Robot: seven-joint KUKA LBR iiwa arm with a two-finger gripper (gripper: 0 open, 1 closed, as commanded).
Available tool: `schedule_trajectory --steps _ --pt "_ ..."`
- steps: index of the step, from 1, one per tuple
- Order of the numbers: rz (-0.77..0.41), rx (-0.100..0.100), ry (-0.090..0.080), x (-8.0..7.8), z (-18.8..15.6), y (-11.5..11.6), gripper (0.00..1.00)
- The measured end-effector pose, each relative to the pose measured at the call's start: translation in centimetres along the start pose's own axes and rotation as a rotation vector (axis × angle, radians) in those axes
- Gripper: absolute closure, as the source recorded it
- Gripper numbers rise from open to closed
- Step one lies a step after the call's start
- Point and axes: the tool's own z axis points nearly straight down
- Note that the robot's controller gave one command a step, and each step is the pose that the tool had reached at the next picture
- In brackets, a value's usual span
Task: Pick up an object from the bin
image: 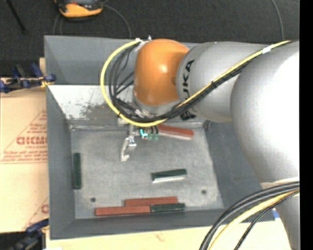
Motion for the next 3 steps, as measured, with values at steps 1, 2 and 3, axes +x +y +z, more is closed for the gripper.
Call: schedule_trajectory --steps 1,2,3 --pt "0.002 -0.001 -0.008 -0.2 -0.5 0.0 0.0" --pt "0.008 0.001 -0.007 0.8 -1.7 -4.9 0.0" --pt "-0.151 0.004 -0.013 1.9 2.1 -5.9 0.0"
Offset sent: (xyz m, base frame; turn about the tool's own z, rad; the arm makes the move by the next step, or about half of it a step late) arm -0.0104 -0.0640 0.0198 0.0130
